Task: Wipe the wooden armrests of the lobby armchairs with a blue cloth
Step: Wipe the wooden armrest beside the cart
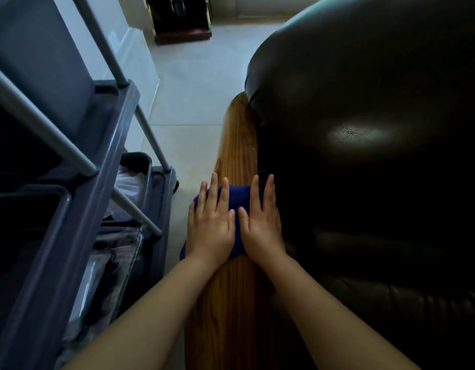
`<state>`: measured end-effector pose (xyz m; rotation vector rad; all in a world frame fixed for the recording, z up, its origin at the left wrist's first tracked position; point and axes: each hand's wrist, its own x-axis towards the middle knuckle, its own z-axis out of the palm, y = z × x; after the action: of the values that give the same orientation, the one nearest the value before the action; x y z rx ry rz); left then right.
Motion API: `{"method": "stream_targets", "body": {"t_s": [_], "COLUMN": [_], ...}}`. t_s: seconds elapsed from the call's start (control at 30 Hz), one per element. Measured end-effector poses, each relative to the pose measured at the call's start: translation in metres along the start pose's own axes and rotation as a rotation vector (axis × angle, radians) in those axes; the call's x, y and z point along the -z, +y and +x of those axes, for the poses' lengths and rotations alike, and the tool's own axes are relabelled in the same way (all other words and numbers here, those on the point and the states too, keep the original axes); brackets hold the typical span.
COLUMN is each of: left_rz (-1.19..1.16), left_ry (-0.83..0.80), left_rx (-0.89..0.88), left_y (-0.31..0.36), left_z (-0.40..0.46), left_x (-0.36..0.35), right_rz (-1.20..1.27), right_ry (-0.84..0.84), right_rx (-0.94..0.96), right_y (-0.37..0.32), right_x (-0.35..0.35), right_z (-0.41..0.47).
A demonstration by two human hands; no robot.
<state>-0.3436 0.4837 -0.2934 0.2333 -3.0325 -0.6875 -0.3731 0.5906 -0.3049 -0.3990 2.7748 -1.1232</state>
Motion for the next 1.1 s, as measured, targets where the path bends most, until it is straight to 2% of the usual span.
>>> {"method": "stream_targets", "body": {"t_s": [0.13,0.2,0.33,0.53,0.87,1.1], "left_rz": [-0.078,-0.13,-0.22,-0.239,-0.329,-0.344], "left_ry": [-0.017,-0.113,-0.35,-0.409,-0.465,-0.298], "left_rx": [-0.063,-0.121,-0.135,-0.088,-0.105,-0.079], "left_y": [-0.012,-0.026,-0.031,-0.028,-0.031,-0.026], "left_z": [-0.022,-0.037,-0.021,0.045,0.128,0.117], "left_x": [0.023,0.029,0.031,0.04,0.051,0.053], "right_rz": [-0.002,-0.03,0.009,-0.022,0.078,0.104], "right_ry": [0.0,-0.092,-0.264,-0.229,-0.228,-0.095], "right_rx": [0.092,0.146,0.101,0.082,0.06,0.012], "right_y": [0.008,0.019,0.02,0.014,0.015,0.003], "right_x": [0.024,0.028,0.023,0.018,0.034,0.027], "right_z": [-0.027,-0.037,-0.016,0.042,0.109,0.096]}}
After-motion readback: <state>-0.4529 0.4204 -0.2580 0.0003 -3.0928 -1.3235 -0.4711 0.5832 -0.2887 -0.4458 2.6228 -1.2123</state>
